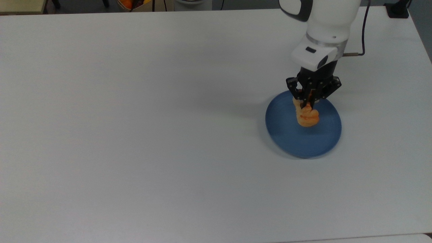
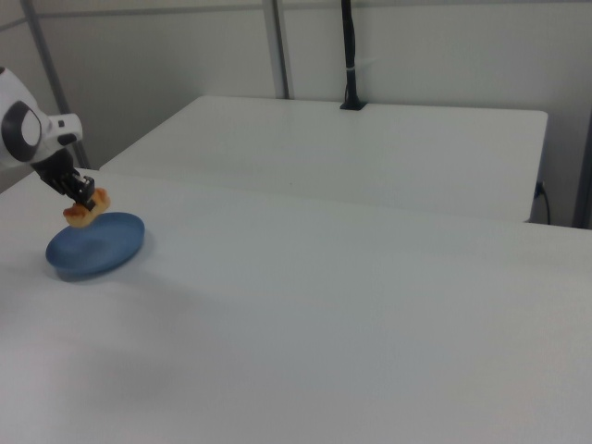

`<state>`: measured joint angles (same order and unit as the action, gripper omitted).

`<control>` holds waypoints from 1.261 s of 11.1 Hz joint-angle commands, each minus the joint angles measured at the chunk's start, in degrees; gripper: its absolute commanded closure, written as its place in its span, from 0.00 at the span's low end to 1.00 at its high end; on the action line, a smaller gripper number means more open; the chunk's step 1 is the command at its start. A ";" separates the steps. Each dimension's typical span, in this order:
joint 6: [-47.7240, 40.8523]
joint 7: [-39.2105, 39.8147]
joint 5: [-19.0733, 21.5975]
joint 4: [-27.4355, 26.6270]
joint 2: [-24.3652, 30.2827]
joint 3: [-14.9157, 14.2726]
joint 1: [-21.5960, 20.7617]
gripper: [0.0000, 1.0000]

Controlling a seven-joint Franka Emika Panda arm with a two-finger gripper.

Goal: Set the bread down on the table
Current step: 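Lift the bread up off the blue plate, then carry the bread away from the plate across the table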

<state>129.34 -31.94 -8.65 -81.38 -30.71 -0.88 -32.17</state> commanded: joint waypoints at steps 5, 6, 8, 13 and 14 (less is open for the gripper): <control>-4.09 12.21 0.03 -15.63 17.68 -0.53 8.33 0.82; -4.62 15.03 0.13 -16.60 19.01 -0.44 10.79 0.82; -7.07 20.22 0.30 -19.84 21.90 -0.09 15.36 0.82; -7.43 32.88 0.48 -37.94 33.33 0.18 26.61 0.82; -8.83 34.99 0.39 -39.10 33.69 0.18 29.16 0.82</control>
<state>122.14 -2.73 -8.67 -112.74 -3.04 -1.43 -8.57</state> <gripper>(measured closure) 0.824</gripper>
